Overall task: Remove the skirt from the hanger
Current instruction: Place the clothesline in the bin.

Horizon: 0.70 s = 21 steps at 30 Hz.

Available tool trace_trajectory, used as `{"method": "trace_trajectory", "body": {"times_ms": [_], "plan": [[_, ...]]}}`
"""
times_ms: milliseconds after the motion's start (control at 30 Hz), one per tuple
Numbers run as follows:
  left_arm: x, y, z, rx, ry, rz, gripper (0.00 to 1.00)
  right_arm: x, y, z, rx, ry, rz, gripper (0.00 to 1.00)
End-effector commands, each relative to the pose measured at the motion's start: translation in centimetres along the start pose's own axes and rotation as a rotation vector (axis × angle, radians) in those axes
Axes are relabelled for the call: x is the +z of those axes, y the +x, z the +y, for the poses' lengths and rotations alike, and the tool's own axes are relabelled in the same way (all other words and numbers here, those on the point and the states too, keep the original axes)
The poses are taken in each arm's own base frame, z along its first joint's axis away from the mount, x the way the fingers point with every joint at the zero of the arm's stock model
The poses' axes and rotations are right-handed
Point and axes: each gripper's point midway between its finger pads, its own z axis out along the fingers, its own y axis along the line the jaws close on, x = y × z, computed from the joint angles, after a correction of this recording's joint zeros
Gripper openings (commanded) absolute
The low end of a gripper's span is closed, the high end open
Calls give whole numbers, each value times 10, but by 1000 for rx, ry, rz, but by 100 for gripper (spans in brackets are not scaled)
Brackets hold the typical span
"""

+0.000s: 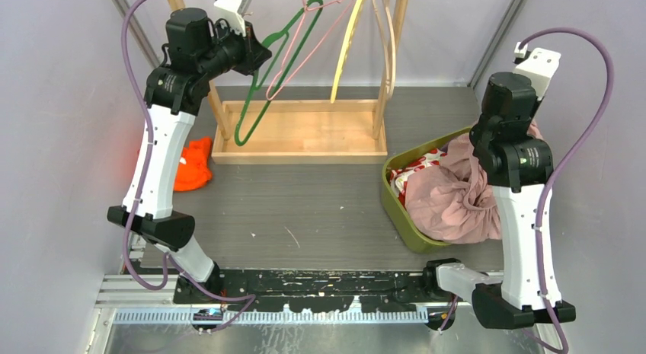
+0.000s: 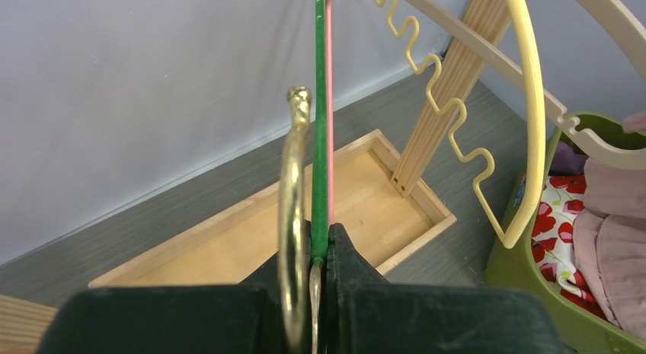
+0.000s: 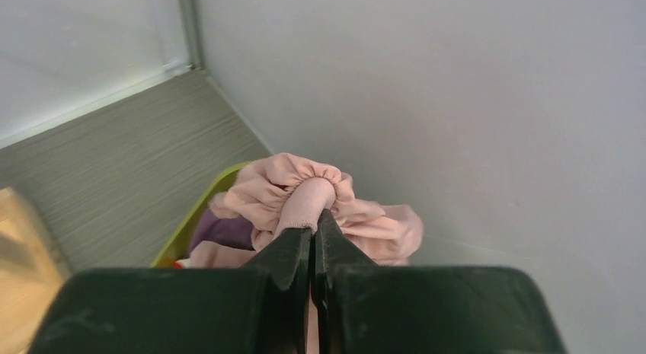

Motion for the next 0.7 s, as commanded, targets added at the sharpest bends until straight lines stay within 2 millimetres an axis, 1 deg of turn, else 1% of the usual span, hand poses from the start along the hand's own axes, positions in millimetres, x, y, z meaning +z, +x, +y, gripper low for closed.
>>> {"method": "trace_trajectory", "body": {"times_ms": [0,33,133,200,267,333,367,400,500,567,633,667], "plan": [[-4,-25,-1,44,0,-82,0,-5,-4,51,150,-249,5,1],[-3,-25,-1,43,0,-81,0,-9,-6,63,174,-319,10,1],[-2,-24,0,42,-2,-77,0,-13,-19,84,242,-413,4,1],[-3,-23,0,44,-3,-76,0,-11,-25,87,250,-417,-7,1],[-4,-23,1,48,-7,-74,0,-5,-21,85,227,-380,7,1],[-5,-22,1,51,-12,-70,0,-2,-9,84,202,-356,35,1],[-5,-21,2,53,-14,-67,0,2,8,87,180,-348,62,1],[-5,-20,2,54,-15,-64,0,5,19,90,174,-357,78,1],[-4,-17,2,52,-14,-55,0,13,46,97,205,-365,138,1],[-4,-16,3,53,-16,-55,0,18,57,90,210,-325,157,1],[-5,-16,3,55,-17,-55,0,20,63,76,195,-263,157,1],[-5,-15,3,55,-18,-51,0,19,64,64,189,-221,148,1]]}}
